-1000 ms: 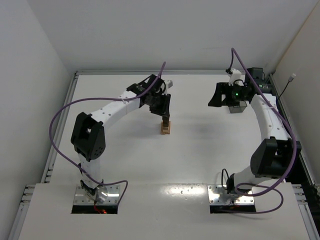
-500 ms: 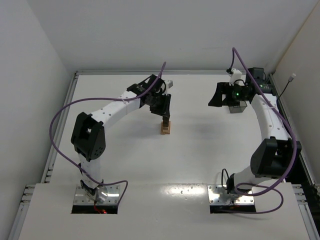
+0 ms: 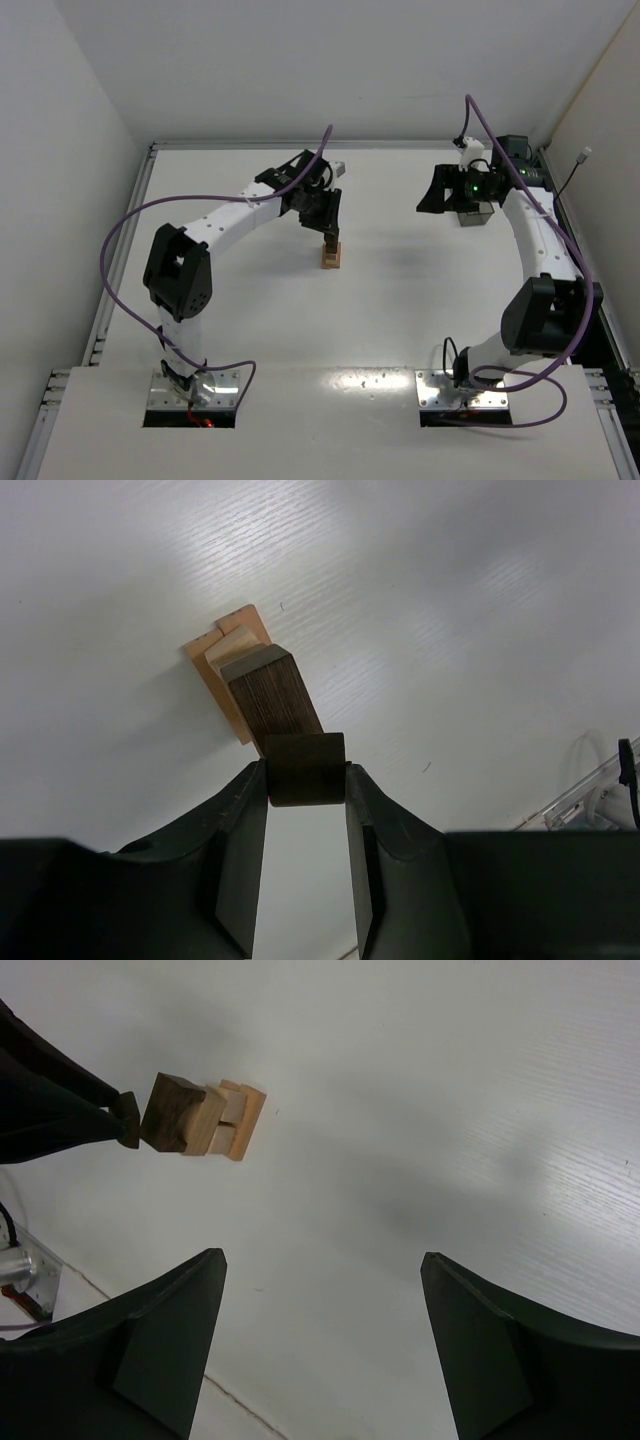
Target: Build the wood block tower
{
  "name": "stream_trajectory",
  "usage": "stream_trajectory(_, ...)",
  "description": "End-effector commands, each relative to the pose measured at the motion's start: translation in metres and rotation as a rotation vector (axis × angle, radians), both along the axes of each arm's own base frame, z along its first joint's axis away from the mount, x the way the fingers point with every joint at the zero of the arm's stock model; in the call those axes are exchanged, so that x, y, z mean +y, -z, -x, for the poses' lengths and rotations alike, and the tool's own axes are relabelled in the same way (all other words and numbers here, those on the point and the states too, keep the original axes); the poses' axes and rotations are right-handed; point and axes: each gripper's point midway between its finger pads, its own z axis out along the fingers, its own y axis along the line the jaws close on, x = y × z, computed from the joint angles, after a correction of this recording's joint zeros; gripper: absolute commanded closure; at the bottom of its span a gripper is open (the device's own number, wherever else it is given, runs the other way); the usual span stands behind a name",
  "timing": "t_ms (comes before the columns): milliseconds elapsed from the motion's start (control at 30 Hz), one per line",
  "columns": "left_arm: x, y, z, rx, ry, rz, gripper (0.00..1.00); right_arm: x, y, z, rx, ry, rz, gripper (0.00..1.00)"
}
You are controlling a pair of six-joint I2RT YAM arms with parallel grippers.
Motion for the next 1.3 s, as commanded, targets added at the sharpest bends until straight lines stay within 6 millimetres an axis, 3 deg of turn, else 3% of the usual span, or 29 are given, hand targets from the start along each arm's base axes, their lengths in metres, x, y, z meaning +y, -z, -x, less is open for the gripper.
stream_trajectory(0,-0.0064,0.0018,0.0010,-0.002,0.000,0.008,1.00,0.0027,-0.0093,-0.0027,-0.040,-0.010,-0.022,0.24)
stream_trajectory(1000,-0.0095,0.0097,-0.0028,0.010,-0.007,0.006,1.00,0.0005,-0.0069,-0.0037,-0.032,-0.006,-0.031,0.25)
stream_trajectory(1200,-0.0095,0.0097,-0.0028,0.010,-0.007,0.006,0.80,0.0004,-0.0039,-0.0045,-0.023,-0.006,-0.032,0.25)
stream_trajectory(1267,-0.0092,0.0099,-0.0029,0.005,0.000,0.002,0.79,0.0004,-0.0039,-0.0045,-0.023,-0.006,-0.032,0.25)
